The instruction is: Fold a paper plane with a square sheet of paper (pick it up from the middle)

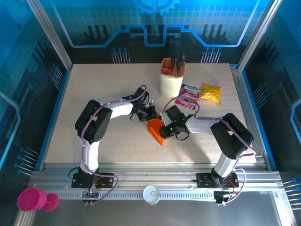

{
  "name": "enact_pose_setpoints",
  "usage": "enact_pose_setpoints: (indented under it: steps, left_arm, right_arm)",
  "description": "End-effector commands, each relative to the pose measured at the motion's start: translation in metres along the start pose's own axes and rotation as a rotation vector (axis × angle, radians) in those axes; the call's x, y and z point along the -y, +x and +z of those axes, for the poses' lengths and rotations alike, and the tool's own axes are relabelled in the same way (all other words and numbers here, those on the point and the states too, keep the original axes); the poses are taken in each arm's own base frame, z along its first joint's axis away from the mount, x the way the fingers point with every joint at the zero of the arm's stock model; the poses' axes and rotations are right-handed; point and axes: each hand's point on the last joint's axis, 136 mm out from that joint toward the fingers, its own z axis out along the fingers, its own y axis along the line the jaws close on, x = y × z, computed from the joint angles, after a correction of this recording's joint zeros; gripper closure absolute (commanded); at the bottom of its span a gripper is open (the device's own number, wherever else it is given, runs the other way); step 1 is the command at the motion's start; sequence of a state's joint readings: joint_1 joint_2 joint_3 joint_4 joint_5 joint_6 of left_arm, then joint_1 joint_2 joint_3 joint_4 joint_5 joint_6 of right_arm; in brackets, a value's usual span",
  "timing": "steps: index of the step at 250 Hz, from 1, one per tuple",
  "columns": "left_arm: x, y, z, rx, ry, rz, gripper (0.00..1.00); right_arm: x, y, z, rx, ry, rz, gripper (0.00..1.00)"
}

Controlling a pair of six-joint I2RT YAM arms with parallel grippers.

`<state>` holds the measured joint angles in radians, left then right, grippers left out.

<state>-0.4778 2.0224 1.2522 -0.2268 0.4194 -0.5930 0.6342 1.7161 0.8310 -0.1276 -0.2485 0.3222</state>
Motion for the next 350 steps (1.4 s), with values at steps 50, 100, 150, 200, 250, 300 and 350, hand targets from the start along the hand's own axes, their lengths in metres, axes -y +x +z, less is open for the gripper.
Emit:
enact_pose_setpoints:
  steps: [50, 100, 150, 200, 250, 300, 350]
  left_arm:
    - [-0.024, 0.022, 0.008, -0.050, -0.043, -0.013, 1.00]
    - [-0.029, 0.025, 0.010, -0.055, -0.054, -0.015, 1.00]
    - [-0.031, 0.028, 0.011, -0.062, -0.057, -0.014, 1.00]
    - [-0.031, 0.028, 0.011, -0.062, -0.055, -0.013, 1.00]
    - [-0.032, 0.029, 0.011, -0.063, -0.055, -0.014, 1.00]
    - [-0.032, 0.030, 0.011, -0.064, -0.055, -0.013, 1.00]
    - [-0.031, 0.031, 0.012, -0.066, -0.053, -0.013, 1.00]
  right_arm:
    - [0.003, 0.008, -0.004, -0.067, 0.021, 0.016, 1.00]
    - [-0.003, -0.006, -0.011, -0.041, 0.013, 0.006, 1.00]
    - [-0.004, -0.011, -0.014, -0.029, 0.015, 0.005, 1.00]
    - [0.001, -0.008, -0.010, -0.039, 0.020, 0.013, 1.00]
    - [0.005, -0.005, -0.010, -0.041, 0.025, 0.021, 1.00]
    - [0.006, -0.006, -0.010, -0.038, 0.028, 0.022, 1.00]
    - [0.008, -0.008, -0.010, -0.038, 0.027, 0.027, 1.00]
